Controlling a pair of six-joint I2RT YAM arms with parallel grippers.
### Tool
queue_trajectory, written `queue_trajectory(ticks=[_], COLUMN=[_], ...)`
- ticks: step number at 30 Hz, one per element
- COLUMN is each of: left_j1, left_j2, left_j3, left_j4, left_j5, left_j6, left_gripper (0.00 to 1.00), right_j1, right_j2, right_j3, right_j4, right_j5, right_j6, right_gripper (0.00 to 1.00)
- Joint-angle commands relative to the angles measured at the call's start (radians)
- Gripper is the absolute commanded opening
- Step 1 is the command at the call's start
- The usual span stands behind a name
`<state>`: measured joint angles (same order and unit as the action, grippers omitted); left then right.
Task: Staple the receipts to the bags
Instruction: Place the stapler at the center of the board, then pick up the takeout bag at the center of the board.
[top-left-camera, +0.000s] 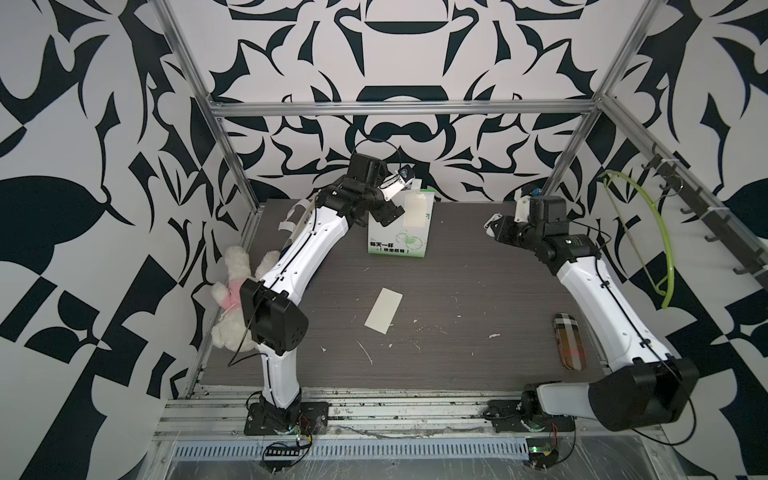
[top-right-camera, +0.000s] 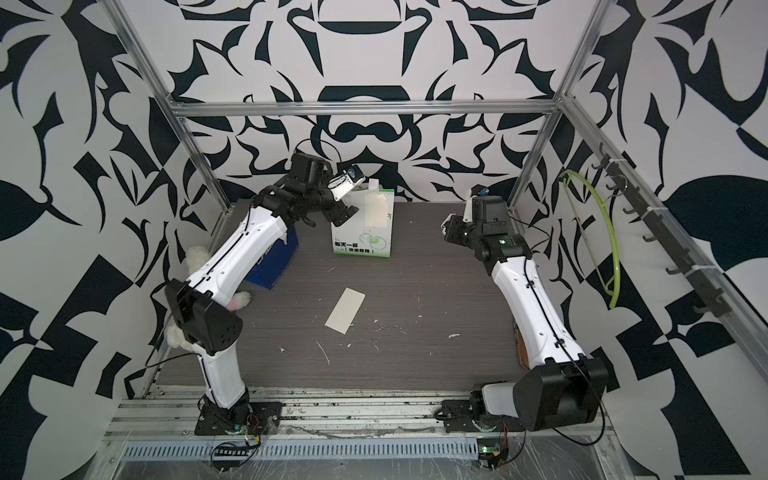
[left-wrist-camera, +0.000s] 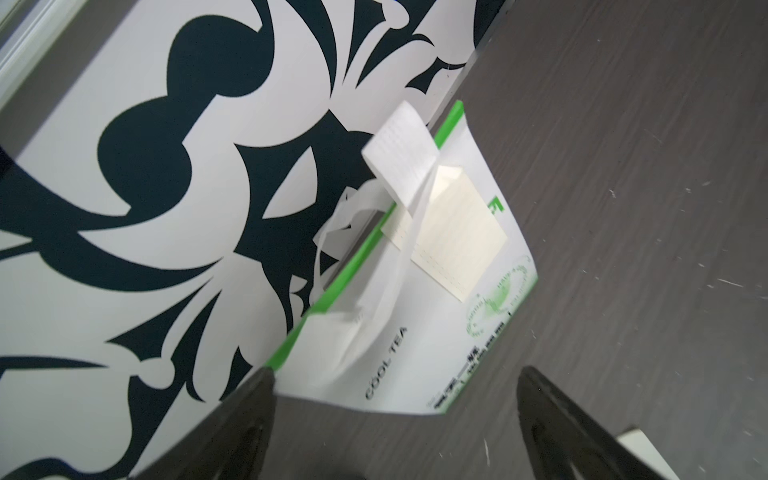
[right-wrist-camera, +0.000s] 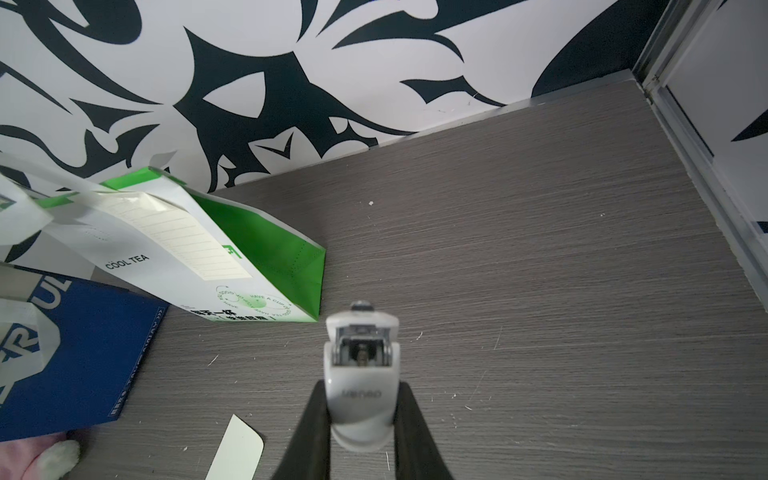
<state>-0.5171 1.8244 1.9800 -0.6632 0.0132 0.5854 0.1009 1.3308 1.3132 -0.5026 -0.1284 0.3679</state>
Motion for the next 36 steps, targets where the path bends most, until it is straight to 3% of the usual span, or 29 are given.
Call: queue_trajectory(ticks=[1, 10, 14, 20, 25, 31, 33, 36], left_j1=[0.005, 0.155, 0.261, 0.365, 0.382, 0.383, 0.386, 0.390], left_j2=[-0.152, -0.335, -0.353, -0.323, -0.270, -0.231, -0.228, -0.223], left_j3=[-0.109, -0.224, -0.236, -0.249, -0.233, -0.212, -0.219, -0.228], left_j4=[-0.007, -0.239, -0.354, -0.390, -0.367, -0.371, -0.371, -0.374], left_j5=[-0.048, -0.326, -0.352, -0.307, -0.287, -0.246, -0.241, -0.238], left_j6=[-0.100, -0.471, -0.568, -0.527, -0.481, -0.450, -0.442, -0.436], left_gripper=[0.92, 0.92, 0.92, 0.91, 0.87, 0.76, 0.69, 0.45], right_j1=[-0.005, -0.006, -0.006, -0.006, -0.005, -0.008, -0.014, -0.025], right_j2=[0.005, 0.043, 0.081, 0.154, 0.222, 0.320, 0.350, 0.402], right_j3=[-0.003, -0.026, -0.008, -0.016, -0.025, -0.009, -0.005, 0.026], right_j4=[0.059, 0.109, 0.004, -0.122, -0.162, -0.182, -0.177, -0.197], right_j5=[-0.037, -0.275, -0.306, -0.290, -0.240, -0.263, -0.260, -0.239], right_j6=[0.012, -0.007, -0.032, -0.070, -0.103, -0.135, -0.139, -0.156], right_gripper=[0.08, 0.06, 0.06, 0.07, 0.07, 0.07, 0.08, 0.07])
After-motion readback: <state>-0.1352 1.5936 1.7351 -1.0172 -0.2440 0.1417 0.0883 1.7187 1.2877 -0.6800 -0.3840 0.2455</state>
